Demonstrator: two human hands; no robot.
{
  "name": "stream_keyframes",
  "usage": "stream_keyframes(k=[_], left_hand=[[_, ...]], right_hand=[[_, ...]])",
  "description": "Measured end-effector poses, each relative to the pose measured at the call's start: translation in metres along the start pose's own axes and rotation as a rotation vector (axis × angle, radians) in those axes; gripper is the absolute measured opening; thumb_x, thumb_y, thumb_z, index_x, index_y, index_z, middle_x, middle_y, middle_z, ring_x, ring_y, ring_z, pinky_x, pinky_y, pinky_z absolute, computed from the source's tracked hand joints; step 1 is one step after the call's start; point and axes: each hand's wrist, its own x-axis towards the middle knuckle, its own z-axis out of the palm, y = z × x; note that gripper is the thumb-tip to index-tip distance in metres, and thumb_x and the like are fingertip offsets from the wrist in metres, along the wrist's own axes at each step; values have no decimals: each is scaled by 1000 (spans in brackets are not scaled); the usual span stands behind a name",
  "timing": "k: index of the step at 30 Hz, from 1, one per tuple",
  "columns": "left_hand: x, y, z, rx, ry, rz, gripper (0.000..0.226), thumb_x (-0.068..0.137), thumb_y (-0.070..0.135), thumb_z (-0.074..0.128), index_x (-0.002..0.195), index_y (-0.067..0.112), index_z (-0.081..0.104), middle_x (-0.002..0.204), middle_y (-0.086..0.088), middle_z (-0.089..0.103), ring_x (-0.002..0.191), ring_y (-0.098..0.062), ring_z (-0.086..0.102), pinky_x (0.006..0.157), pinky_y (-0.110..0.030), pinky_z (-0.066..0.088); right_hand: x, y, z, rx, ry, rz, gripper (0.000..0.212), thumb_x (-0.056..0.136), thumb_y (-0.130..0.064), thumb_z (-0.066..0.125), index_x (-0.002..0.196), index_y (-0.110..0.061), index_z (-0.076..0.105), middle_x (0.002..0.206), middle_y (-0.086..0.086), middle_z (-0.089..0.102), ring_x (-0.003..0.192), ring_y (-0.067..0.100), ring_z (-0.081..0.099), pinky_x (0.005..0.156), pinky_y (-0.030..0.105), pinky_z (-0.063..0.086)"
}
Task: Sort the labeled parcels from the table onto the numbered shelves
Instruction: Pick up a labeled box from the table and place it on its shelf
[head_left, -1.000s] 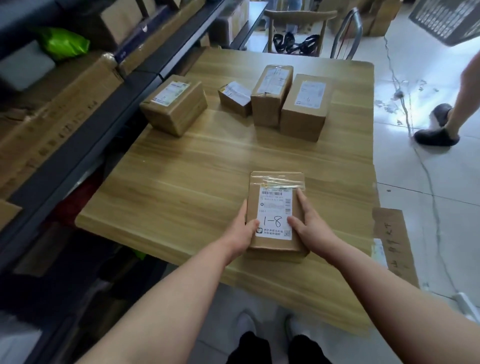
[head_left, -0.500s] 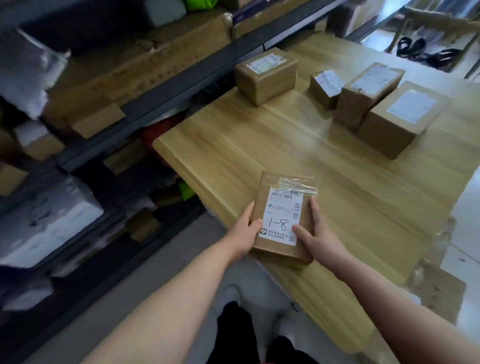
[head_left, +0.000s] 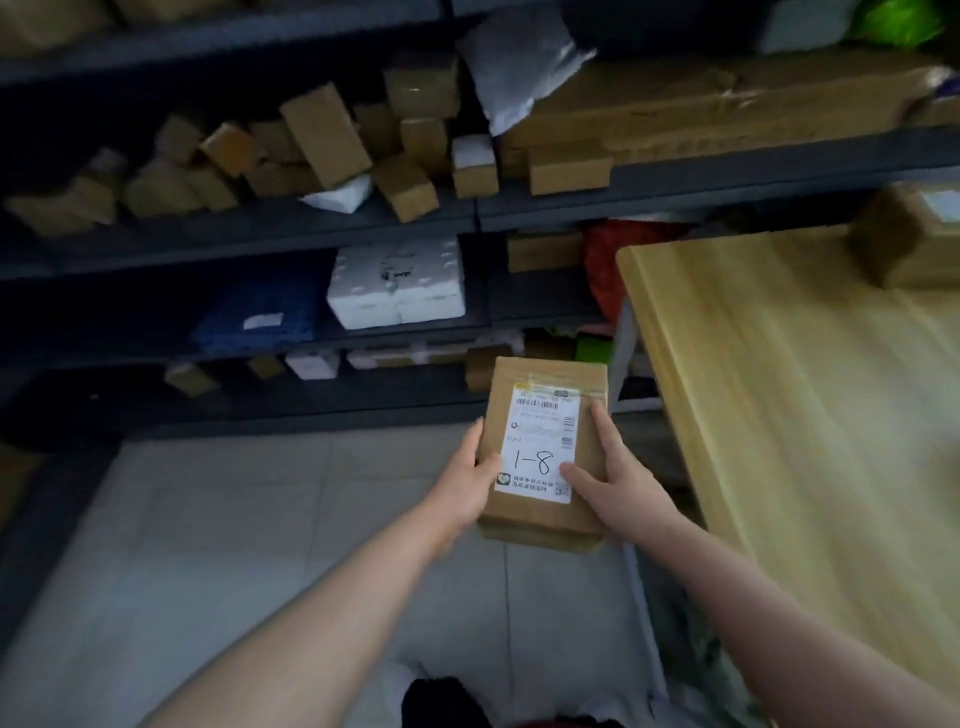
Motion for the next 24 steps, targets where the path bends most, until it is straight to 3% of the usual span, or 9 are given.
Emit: stream_keyframes(k=[9, 15, 21, 24], left_hand=[[-39, -63, -187, -228, 316, -66, 51, 102, 13, 39, 146, 38, 33, 122, 13, 59, 108, -13, 58, 99, -40, 49], [-65, -116, -326, -295, 469, -102, 49, 103, 15, 37, 144, 41, 31, 127, 9, 58, 109, -13, 57, 84, -27, 47], [-94, -173, -435, -363, 683, -185, 46, 103, 19, 37, 145, 38, 34, 126, 9, 60, 111, -13, 58, 94, -34, 49], [-105, -191, -475, -435, 784, -229, 44, 103, 23, 38, 143, 41, 34, 118, 10, 62, 105, -11, 60, 87, -33, 52]], right_hand=[[27, -149, 149, -224, -227, -305, 79, 93, -41, 54, 148, -50, -2, 150, -12, 37, 120, 19, 54, 95, 38, 47], [38, -246, 282, -266, -376, -417, 82, 92, -43, 55, 148, -50, -5, 152, -10, 35, 125, 19, 51, 101, 42, 45], [38, -327, 403, -334, -543, -514, 82, 92, -42, 56, 149, -48, -2, 153, -6, 35, 130, 22, 46, 104, 45, 41], [38, -363, 448, -344, -643, -551, 81, 94, -38, 57, 150, -46, -1, 151, -6, 36, 129, 21, 46, 104, 43, 42]])
